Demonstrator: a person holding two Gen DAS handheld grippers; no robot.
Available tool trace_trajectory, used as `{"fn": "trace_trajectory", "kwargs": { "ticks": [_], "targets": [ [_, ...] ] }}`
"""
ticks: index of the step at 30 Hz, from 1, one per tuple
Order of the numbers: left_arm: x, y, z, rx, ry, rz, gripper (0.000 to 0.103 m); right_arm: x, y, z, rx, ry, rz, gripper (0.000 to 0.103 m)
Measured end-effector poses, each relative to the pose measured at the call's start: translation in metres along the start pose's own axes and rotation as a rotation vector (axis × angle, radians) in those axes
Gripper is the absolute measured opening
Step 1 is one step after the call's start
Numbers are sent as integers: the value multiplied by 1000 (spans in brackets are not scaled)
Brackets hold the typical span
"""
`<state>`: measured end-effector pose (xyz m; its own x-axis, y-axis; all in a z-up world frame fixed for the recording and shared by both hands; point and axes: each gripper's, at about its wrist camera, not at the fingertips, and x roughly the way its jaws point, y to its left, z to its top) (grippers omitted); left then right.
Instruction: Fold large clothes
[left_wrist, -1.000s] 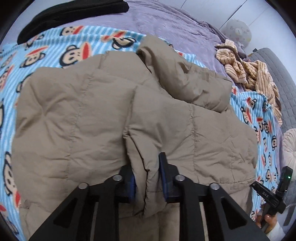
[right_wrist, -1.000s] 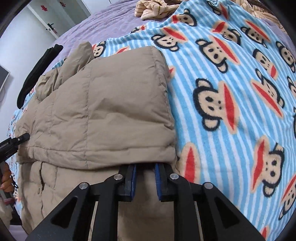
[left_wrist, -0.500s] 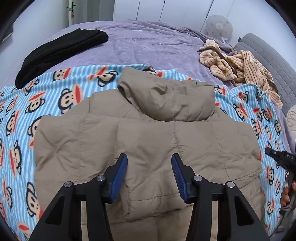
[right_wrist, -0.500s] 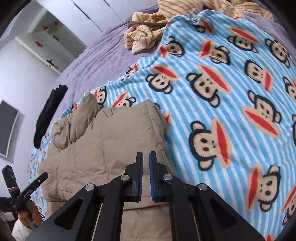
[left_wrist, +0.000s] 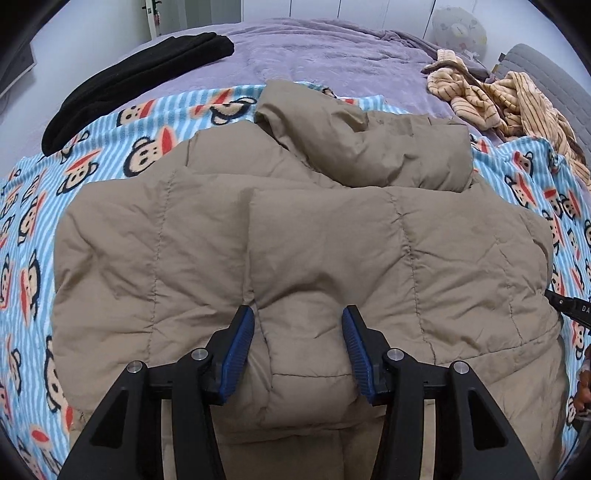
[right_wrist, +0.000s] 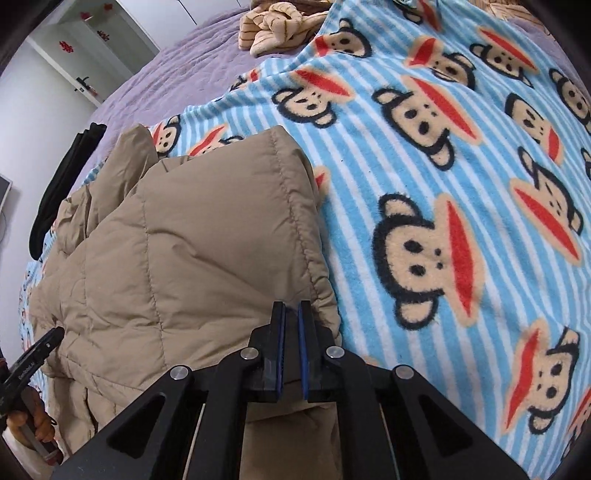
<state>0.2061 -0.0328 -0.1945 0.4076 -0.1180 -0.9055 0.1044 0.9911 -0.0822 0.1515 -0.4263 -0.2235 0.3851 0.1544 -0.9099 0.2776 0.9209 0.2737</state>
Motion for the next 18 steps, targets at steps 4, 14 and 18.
{"fn": "trace_trajectory", "kwargs": {
  "ticks": [4, 14, 18],
  "targets": [
    [-9, 13, -11, -17, 1, 15, 52, -14, 4, -15, -57, -15, -45, 7],
    [-31, 35, -22, -76, 9, 76, 52, -52, 6, -38, -37, -24, -63, 8],
    [-38, 36, -27, -68, 32, 88, 52, -60, 4, -55, 16, 13, -13, 8]
  ]
}}
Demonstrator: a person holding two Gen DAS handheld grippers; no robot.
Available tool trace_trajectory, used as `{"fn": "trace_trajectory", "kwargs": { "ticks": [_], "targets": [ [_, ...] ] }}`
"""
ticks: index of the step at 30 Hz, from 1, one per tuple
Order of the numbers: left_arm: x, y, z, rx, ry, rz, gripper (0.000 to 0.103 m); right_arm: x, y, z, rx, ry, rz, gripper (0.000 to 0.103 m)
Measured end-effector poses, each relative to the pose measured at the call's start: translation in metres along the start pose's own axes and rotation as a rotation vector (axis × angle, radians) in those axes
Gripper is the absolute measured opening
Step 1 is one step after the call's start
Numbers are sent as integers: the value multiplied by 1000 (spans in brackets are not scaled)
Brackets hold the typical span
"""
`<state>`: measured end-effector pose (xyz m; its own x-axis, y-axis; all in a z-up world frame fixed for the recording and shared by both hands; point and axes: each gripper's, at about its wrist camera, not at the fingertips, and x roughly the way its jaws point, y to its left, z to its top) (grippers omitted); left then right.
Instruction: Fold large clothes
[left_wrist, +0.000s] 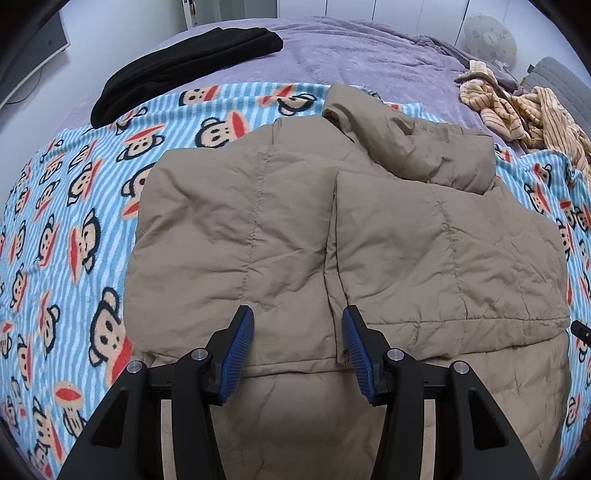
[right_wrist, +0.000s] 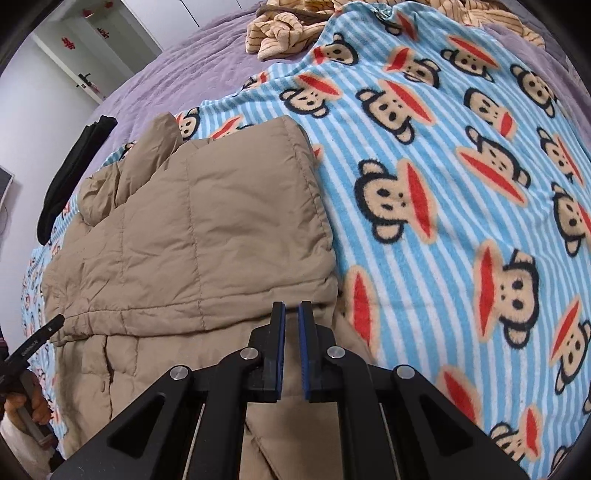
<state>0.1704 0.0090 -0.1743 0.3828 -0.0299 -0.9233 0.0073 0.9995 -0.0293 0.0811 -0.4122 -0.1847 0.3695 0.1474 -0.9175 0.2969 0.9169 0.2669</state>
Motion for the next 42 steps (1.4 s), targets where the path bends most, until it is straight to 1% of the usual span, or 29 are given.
{"fn": "trace_trajectory", "kwargs": {
  "ticks": [4, 5, 6, 7, 8, 9, 10, 11, 12, 13, 14, 17, 19, 21, 22, 23, 25, 28, 31, 32, 34, 37, 42],
  "targets": [
    [-9, -5, -13, 26, 33, 4, 53, -2, 4, -21, 23, 47, 42, 8],
    [-12, -6, -15, 31, 39, 2, 68, -3, 5, -26, 25, 58, 50, 8],
    [-16, -8, -19, 32, 39, 1, 93, -4, 6, -31, 26, 68, 57, 8],
    [-22, -9, -24, 29, 21, 6, 101, -4, 6, -34, 27, 77, 63, 9],
    [-29, -10, -28, 29, -4, 14, 103, -4, 6, -37, 29, 84, 69, 10],
    [-33, -13, -32, 36, -17, 17, 103, -5, 5, -40, 30, 89, 75, 12],
    [-36, -15, -34, 43, -12, 21, 103, -6, 4, -42, 33, 93, 79, 19],
    [-37, -18, -37, 45, -2, 29, 103, -7, 3, -45, 38, 96, 82, 33],
    [-38, -20, -41, 41, 10, 31, 103, -8, 1, -46, 43, 99, 85, 42],
    [-39, -22, -44, 35, 21, 25, 103, -10, 0, -48, 47, 100, 90, 56],
    [-40, -23, -48, 27, 32, 20, 103, -12, -1, -49, 48, 100, 95, 59],
    [-45, -27, -59, -6, 46, 9, 103, -17, -4, -52, 40, 115, 112, 59],
    [-51, -29, -68, -35, 59, 16, 103, -21, -8, -53, 40, 129, 124, 59],
    [-60, -31, -77, -71, 72, 24, 103, -26, -11, -54, 45, 145, 143, 64],
    [-67, -31, -81, -82, 72, 25, 103, -28, -12, -56, 47, 153, 152, 69],
    [-72, -31, -85, -92, 74, 29, 103, -30, -13, -58, 47, 161, 160, 71],
    [-82, -29, -94, -110, 83, 34, 103, -34, -14, -63, 45, 183, 172, 71],
    [-93, -27, -109, -132, 123, 3, 103, -42, -14, -73, 40, 205, 184, 71],
    [-101, -25, -123, -156, 157, 1, 103, -50, -12, -86, 37, 226, 191, 71],
    [-104, -26, -127, -160, 163, 1, 103, -52, -11, -90, 37, 235, 197, 74],
    [-109, -25, -134, -159, 169, -7, 103, -54, -8, -99, 43, 246, 211, 86],
    [-112, -24, -142, -142, 182, -13, 103, -58, -3, -111, 54, 250, 207, 86],
    [-113, -16, -153, -115, 204, -46, 103, -63, 5, -130, 109, 241, 215, 86]
  ]
}}
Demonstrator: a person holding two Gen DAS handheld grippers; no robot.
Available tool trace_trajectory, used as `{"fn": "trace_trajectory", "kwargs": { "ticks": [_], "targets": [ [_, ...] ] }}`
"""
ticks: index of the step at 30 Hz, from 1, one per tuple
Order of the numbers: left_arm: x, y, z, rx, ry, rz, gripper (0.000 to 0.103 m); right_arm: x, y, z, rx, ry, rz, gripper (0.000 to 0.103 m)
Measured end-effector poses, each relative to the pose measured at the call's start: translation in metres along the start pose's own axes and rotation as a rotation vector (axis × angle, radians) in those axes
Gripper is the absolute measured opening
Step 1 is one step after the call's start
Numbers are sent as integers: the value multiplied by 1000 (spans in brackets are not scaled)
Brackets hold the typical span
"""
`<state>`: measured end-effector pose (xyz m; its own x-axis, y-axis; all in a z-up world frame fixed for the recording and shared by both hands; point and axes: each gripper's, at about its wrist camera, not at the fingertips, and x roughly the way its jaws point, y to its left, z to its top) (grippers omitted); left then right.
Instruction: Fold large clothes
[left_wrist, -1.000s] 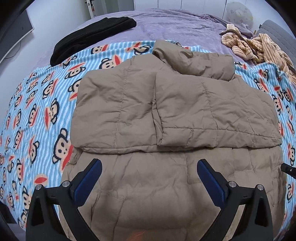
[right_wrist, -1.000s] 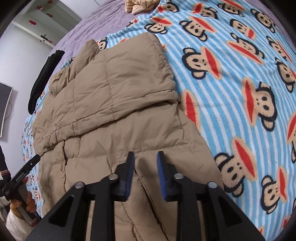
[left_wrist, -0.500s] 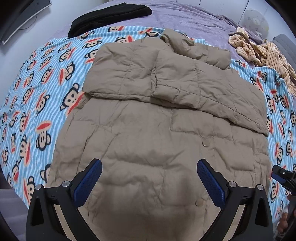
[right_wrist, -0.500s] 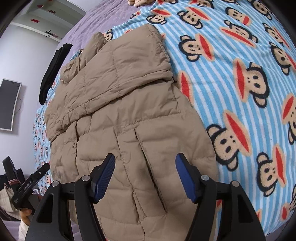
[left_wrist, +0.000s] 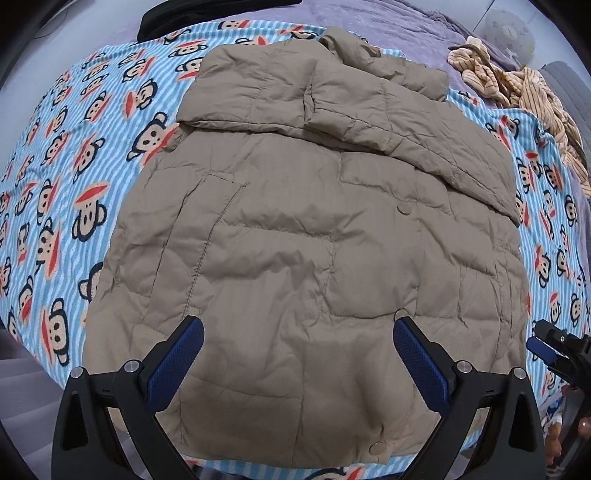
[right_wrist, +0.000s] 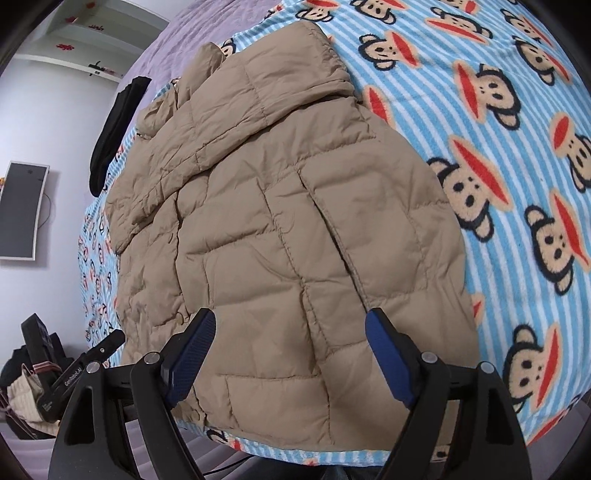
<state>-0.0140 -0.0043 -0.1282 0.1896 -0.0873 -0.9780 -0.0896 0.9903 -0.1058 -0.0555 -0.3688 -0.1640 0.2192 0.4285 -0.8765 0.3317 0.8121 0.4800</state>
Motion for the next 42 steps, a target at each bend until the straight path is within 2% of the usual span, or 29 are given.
{"fn": "trace_trajectory", "kwargs": {
  "ticks": [5, 7, 16, 23, 27, 33, 36, 42],
  "targets": [
    [-8, 14, -11, 42, -5, 2, 103, 1, 7, -23, 49, 7, 12, 88],
    [-11, 22, -14, 54, -2, 7, 103, 1, 10, -34, 68, 3, 19, 102],
    [-23, 53, -32, 95, -6, 0, 103, 5, 16, -72, 175, 21, 33, 103],
    [-24, 71, -42, 107, -2, -42, 103, -3, 18, -98, 225, 12, 21, 103],
    [-25, 92, -53, 74, 9, -59, 103, -1, 12, -107, 273, 32, 35, 103],
    [-20, 132, -72, -42, 30, -80, 103, 9, 5, -108, 326, 85, 77, 103],
    [-12, 147, -85, -106, 69, -141, 102, 7, -3, -110, 331, 81, 78, 103],
    [2, 167, -112, -230, 128, -343, 103, 10, -44, -122, 462, 71, 89, 103]
  ]
}}
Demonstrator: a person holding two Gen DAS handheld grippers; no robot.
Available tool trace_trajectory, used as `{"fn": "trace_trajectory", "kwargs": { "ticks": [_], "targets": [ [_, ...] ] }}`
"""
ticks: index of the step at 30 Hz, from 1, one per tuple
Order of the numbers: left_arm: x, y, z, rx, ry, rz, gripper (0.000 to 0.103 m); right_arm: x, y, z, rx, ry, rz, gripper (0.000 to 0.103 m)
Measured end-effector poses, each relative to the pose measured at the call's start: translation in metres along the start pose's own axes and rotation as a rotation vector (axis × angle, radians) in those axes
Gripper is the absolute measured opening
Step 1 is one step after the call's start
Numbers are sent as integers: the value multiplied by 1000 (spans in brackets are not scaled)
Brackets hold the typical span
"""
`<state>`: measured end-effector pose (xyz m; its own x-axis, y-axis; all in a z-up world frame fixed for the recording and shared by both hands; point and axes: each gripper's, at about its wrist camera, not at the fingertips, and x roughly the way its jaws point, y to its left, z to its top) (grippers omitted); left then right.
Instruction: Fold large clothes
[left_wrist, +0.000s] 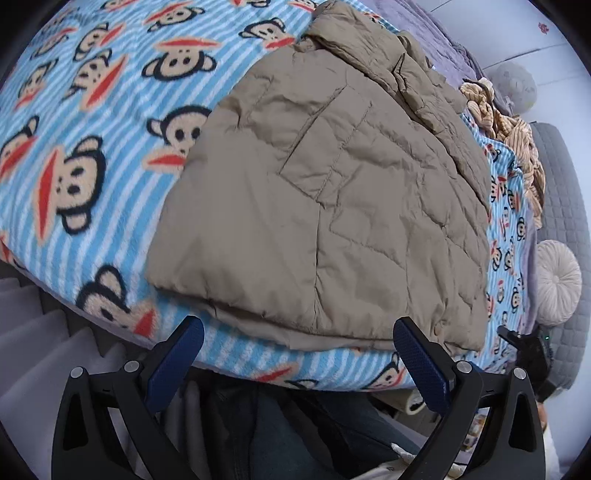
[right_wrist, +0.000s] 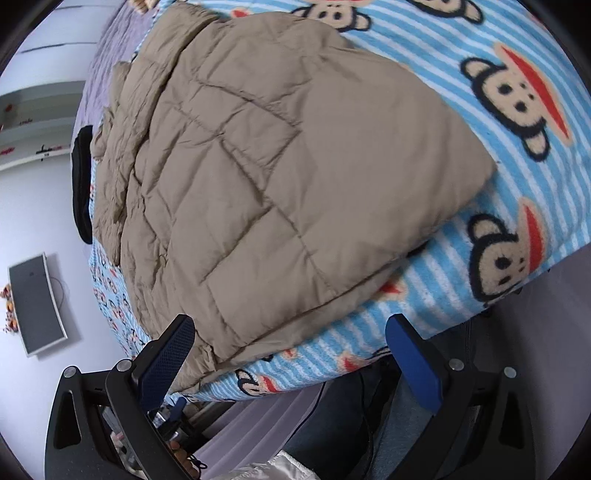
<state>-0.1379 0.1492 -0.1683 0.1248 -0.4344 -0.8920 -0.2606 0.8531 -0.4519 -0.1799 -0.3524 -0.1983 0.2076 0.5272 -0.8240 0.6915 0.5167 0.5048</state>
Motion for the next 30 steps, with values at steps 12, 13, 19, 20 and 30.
{"fn": "trace_trajectory", "kwargs": {
  "ticks": [12, 13, 19, 20, 30],
  "targets": [
    [49, -10, 11, -69, 49, -124, 103, 10, -29, 13, 108, -66, 154, 103],
    [54, -13, 15, -66, 52, -119, 103, 12, -28, 16, 118, -69, 155, 103],
    [64, -23, 28, -47, 62, -81, 81, 25, -41, 21, 225, -79, 224, 102],
    [65, -26, 30, -34, 69, -66, 60, 26, -42, 21, 240, -80, 246, 98],
    [12, -47, 50, 28, -69, -136, 20, 5, -12, 25, 144, -128, 250, 13]
  ]
}}
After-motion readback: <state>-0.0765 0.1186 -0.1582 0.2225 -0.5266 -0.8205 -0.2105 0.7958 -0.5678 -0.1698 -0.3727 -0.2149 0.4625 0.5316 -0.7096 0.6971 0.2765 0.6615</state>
